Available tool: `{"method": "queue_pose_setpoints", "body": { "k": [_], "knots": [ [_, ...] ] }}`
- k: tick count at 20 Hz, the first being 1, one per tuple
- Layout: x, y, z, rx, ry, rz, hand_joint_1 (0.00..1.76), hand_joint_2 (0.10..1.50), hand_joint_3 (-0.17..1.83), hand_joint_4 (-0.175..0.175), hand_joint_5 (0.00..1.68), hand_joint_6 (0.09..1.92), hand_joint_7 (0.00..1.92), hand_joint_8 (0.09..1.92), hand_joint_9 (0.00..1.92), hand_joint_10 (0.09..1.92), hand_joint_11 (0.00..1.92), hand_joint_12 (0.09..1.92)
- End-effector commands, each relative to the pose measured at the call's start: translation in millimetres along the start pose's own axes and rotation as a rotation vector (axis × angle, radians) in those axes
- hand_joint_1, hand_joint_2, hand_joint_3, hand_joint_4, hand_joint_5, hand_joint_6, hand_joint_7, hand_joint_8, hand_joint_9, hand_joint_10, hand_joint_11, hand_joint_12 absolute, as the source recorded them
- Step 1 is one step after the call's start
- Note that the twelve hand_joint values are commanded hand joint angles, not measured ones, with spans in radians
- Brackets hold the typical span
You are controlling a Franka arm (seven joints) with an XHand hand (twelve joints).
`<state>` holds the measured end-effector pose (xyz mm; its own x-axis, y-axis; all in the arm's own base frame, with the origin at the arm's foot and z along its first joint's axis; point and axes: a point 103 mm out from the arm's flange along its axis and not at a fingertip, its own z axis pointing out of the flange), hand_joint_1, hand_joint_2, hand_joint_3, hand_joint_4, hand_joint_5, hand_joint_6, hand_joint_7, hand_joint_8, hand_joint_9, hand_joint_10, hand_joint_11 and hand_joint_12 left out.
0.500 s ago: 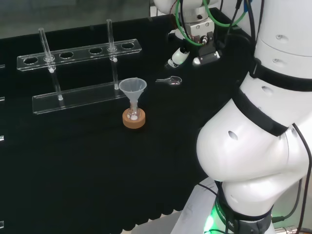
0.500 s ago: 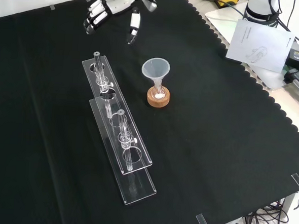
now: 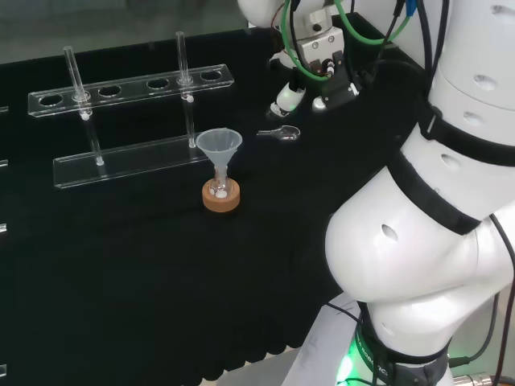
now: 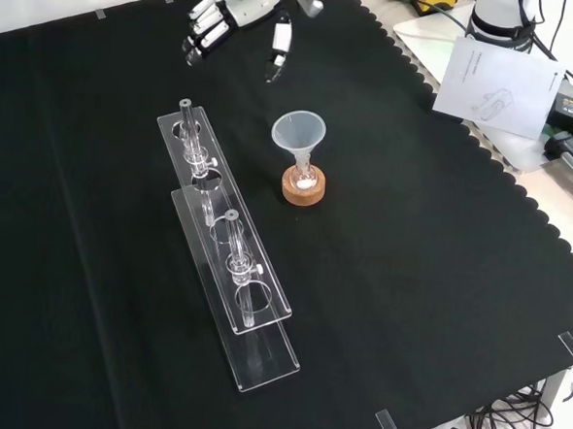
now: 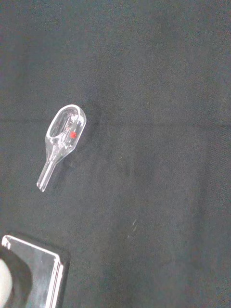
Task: Remove the funnel from the round-bottom flask.
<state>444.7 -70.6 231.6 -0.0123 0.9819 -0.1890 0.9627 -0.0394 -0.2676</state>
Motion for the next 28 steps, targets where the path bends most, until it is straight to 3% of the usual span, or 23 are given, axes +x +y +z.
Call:
{"method": "queue_pose_setpoints", "body": {
  "k": [1,7,12,19,21,28],
  "knots": [
    [-1,-28,-9,0.021,0.069,-0.015,0.61,0.66,0.29,0.003,0.26,0.09,0.15,0.6,0.37,0.65,0.23,1.35],
    [29,-65,-28,0.019,0.054,0.004,0.58,0.66,0.29,0.001,0.25,0.09,0.17,0.61,0.41,0.66,0.26,1.36],
    [50,-78,-37,0.056,0.099,-0.025,0.55,0.65,0.28,0.001,0.25,0.09,0.17,0.61,0.42,0.65,0.28,1.37],
    [66,-83,-40,0.079,0.115,-0.062,0.52,0.65,0.27,-0.002,0.23,0.09,0.15,0.61,0.42,0.65,0.32,1.38],
    [74,-82,-41,0.09,0.096,-0.052,0.51,0.65,0.27,-0.002,0.23,0.09,0.14,0.61,0.42,0.65,0.32,1.38],
    [104,-71,-40,0.125,0.075,-0.115,0.51,0.65,0.25,-0.006,0.22,0.09,0.11,0.61,0.38,0.66,0.3,1.4]
  ]
}}
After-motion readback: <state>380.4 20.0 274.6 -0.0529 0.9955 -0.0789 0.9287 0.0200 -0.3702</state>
